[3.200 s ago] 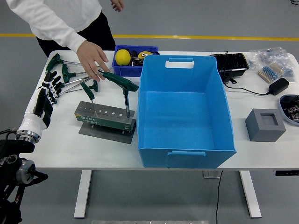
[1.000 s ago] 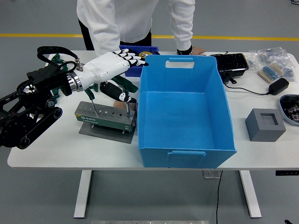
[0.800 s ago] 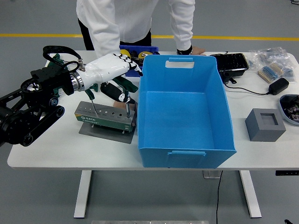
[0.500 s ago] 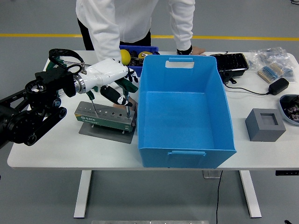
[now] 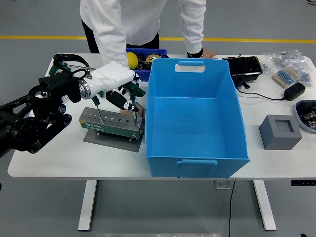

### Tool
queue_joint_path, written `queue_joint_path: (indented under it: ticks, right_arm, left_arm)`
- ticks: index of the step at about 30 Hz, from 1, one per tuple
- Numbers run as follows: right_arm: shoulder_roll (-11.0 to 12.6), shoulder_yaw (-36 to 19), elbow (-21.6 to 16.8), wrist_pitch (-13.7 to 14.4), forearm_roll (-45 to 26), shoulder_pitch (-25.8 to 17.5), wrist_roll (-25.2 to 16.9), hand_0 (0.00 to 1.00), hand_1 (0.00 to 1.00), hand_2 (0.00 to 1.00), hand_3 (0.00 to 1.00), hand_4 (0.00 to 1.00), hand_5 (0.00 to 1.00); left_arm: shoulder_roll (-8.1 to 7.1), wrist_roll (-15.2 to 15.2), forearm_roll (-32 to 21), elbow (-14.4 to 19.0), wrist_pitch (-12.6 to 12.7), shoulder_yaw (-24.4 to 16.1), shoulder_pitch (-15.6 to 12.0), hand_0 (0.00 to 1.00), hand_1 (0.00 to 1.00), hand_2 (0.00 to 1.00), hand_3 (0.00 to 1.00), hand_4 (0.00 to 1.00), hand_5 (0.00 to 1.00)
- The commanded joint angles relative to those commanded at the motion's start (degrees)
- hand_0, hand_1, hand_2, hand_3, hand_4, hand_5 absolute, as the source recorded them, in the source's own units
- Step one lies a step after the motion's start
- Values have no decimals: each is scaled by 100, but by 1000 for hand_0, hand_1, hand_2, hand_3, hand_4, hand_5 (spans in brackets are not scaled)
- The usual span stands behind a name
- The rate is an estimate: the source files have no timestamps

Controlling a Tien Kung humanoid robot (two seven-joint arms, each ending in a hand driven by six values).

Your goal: Lift tool from toolbox,place it in box,lift tool from toolbox,place it in box

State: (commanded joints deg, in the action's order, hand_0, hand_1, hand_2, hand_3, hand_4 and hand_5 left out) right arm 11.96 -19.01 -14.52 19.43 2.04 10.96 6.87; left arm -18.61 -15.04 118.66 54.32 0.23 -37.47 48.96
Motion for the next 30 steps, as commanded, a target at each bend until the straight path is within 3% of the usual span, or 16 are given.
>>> queue_joint_path:
  ticks: [5,6,11,12,23,24,29,30]
  right_arm:
    - [-1,5,2,2,-17,14,-4,682,649,710,557,788,720]
    - [0,7,2,2,-20,17,-5,681,650,710,557,789,719]
    - [0,11,4,1,-23,25,-5,681,650,710,557,789,719]
    - [0,11,4,1,-23,26,-4,682,649,711,556,788,719]
    - [8,36,5,-3,-60,40,-18,682,649,711,556,789,719]
    - [7,37,5,-3,-65,40,-19,681,650,711,555,789,720]
    - [10,52,5,-5,-86,46,-27,681,650,711,555,789,720]
    - [11,51,5,-6,-83,46,-27,683,649,710,557,789,718]
  left_arm:
    - [1,-11,-10,-59,49,18,21,250,150,181,277,998,485]
    - [1,-17,-19,-72,62,14,25,215,122,148,223,998,490]
    - [-2,-38,-56,-100,111,25,36,215,122,148,223,998,490]
    - [-2,-38,-61,-105,114,28,37,185,85,120,163,998,499]
    - [3,-55,-367,-217,174,44,47,158,63,93,119,998,505]
    - [6,-48,-495,-243,159,46,45,126,15,55,68,998,604]
    - [13,-107,-866,-304,216,32,35,126,15,55,68,998,604]
    - [12,-129,-891,-304,229,28,34,121,2,18,35,998,682]
